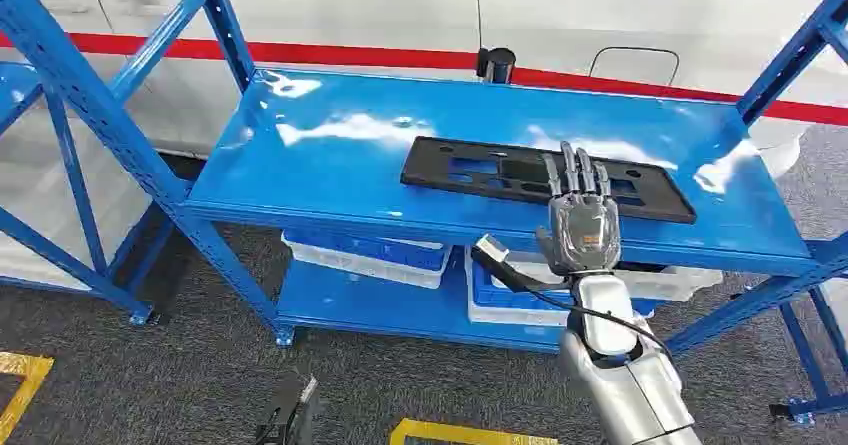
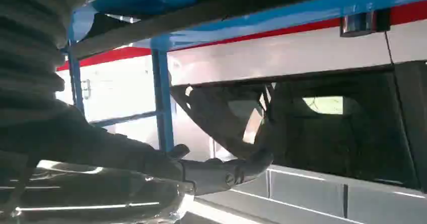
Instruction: Take the parts from the cabinet and place them on the table.
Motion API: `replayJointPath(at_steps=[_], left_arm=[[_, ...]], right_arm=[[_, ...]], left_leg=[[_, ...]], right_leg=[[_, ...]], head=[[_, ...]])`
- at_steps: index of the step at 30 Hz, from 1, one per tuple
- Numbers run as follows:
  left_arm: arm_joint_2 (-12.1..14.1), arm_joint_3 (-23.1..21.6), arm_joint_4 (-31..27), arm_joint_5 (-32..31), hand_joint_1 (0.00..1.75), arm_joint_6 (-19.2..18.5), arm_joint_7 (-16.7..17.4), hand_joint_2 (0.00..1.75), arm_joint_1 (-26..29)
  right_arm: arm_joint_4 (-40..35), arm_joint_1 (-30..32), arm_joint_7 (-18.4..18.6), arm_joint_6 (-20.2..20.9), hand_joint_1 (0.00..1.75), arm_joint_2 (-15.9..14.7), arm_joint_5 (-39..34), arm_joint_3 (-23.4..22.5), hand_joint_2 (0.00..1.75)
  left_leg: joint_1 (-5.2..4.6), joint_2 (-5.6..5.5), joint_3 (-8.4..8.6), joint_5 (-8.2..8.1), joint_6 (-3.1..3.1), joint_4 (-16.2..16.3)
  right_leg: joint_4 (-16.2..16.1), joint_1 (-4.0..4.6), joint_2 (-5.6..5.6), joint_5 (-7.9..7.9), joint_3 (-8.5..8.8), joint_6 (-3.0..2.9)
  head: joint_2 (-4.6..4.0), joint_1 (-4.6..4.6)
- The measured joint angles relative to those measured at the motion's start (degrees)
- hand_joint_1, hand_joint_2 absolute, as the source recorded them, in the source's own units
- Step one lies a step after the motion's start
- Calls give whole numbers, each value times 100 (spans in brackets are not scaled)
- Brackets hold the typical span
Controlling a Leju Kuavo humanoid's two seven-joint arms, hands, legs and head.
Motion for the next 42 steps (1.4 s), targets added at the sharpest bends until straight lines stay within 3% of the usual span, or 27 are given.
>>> replayJointPath(at_steps=[1, 3, 4, 5, 6, 8, 9, 10, 11, 13, 14, 15, 16, 18, 19, 20, 21, 22, 27, 32, 33, 38, 42], left_arm=[[-24, 2, 13, -2, 0, 54, -2, 0, 1], [-129, 13, 15, -92, 0, 225, 20, 0, 2], [-177, 9, 15, -151, 0, 295, 68, 0, 6], [-234, 0, 9, -181, 0, 330, 107, 0, 14], [-247, 0, -5, -214, 0, 365, 116, 0, 21], [-288, 0, -15, -225, 0, 391, 151, 0, 23], [-293, 9, -28, -236, 0, 404, 155, 0, 16], [-302, 11, -50, -256, 0, 404, 157, 0, 15], [-310, 13, -55, -273, 0, 402, 157, 0, 7], [-313, 18, -55, -275, 0, 398, 157, 0, 12], [-313, 20, -55, -275, 0, 398, 157, 0, 24], [-313, 22, -55, -278, 0, 396, 157, 0, 28], [-313, 22, -55, -280, 0, 391, 157, 0, 25], [-321, 35, -55, -286, 0, 391, 157, 0, 16], [-328, 57, -57, -299, 0, 391, 157, 0, 12], [-334, 83, -57, -308, 0, 391, 157, 0, -3], [-350, 96, -61, -321, 0, 391, 157, 0, -2], [-365, 107, -61, -321, 0, 398, 157, 0, 1], [-389, 168, -61, -321, 0, 415, 157, 0, -36], [-415, 203, -61, -308, 0, 444, 153, 0, -54], [-422, 214, -61, -310, 0, 450, 149, 175, -55], [-426, 251, -61, -418, 0, 516, 125, 175, -74], [-433, 278, -144, -790, 0, 821, 18, 175, -108]], right_arm=[[0, 5, 0, 0, 0, -9, 0, 0, 175], [0, 4, -4, -2, 0, -24, 0, -2, 175], [9, 2, -18, -2, 0, -37, 0, -2, 175], [15, -1, -24, -4, 0, -44, 0, -2, 175], [26, 3, -28, -4, 0, -44, 0, 0, 175], [57, -4, -18, -2, 0, -55, 0, 0, 175], [74, -22, -15, -2, 0, -50, 0, 2, 175], [92, -43, -15, -4, 0, -50, 0, 4, 175], [116, -55, -13, -11, 0, -42, 0, 7, 175], [181, -65, -13, -13, 0, -31, 0, 13, 175], [210, -63, -13, -13, 0, -28, 0, 20, 175], [243, -65, -13, -13, 0, -28, 0, 22, 175], [277, -67, -13, -7, 0, -22, 0, 24, 175], [348, -94, -13, -4, 0, -13, 0, 28, 175], [417, -128, -13, -4, 0, -2, 2, 31, 175], [513, -184, -13, -7, 0, 13, 0, 37, 175], [599, -232, -9, -9, 0, 13, 0, 44, 175], [685, -259, -4, -15, 0, 15, 0, 46, 175], [1378, -615, -4, -89, 0, 148, 2, 83, 175], [1963, -982, -4, -157, 0, 304, 2, 107, 175], [2061, -1036, -4, -168, 0, 330, 2, 107, 175], [2439, -1243, 13, -249, 0, 442, 2, 109, 175], [2594, -1311, 124, -247, 0, 466, 0, 105, 175]], left_leg=[[-1, -12, 44, -37, -9, 6], [0, -29, 156, -138, -43, 37], [-23, -40, 164, -189, -78, 52], [-65, -50, 176, -255, -106, 84], [-64, -46, 172, -257, -113, 83], [-35, -41, 181, -279, -145, 79], [-18, -38, 179, -342, -182, 114], [-18, -30, 136, -433, -220, 264], [-6, -12, -25, -618, -264, 600], [36, 11, -573, -1012, -328, 1566], [42, 19, -803, -1074, -340, 1907], [42, 23, -896, -973, -337, 1948], [42, 24, -835, -735, -320, 1690], [38, 24, -405, -152, -251, 700], [29, 24, -191, 36, -200, 239], [-10, 30, -156, -35, -183, 142], [-2, 25, -150, -2, -201, 106], [-3, 23, -151, -8, -282, 107], [-85, 1, -144, 4, -189, 111], [-90, 1, -144, 5, -161, 113], [-91, 0, -144, 5, -158, 114], [-94, 0, -139, 3, -148, 117], [-90, 1, -131, 1, -146, 117]], right_leg=[[-294, -1, -1, 215, 60, 57], [-1368, -11, -8, 806, 448, 167], [-1697, -14, -22, 951, 556, 139], [-1732, 20, -9, 944, 636, 68], [-1712, 0, -8, 940, 627, -3], [-1706, 33, 5, 912, 621, -60], [-1727, -43, 5, 920, 647, -117], [-1726, -39, 12, 896, 667, -155], [-1726, -40, 10, 887, 680, -199], [-1725, -32, 8, 869, 683, -223], [-1724, -28, 7, 861, 683, -233], [-1724, -28, 8, 856, 689, -236], [-1724, -28, 11, 846, 704, -235], [-1726, -24, 21, 827, 755, -225], [-1733, -25, 26, 817, 768, -213], [-1722, 32, 36, 799, 760, -181], [-1696, 46, 37, 774, 736, -184], [-1695, 95, 36, 752, 744, -209], [-1725, 61, 27, 782, 762, -148], [-1756, 58, 28, 797, 778, -125], [-1757, 57, 27, 797, 780, -125], [-1759, 39, 27, 797, 778, -123], [-1759, 34, 26, 797, 778, -124]], head=[[0, 4], [0, 7], [0, 20], [0, 11], [0, 0], [0, 2], [0, 4], [0, -9], [0, -50], [0, -50], [0, -50], [0, -52], [0, -53], [0, -52], [0, -52], [0, -44], [0, -44], [0, -41], [0, -41], [0, -41], [0, -39], [0, -41], [0, -41]])
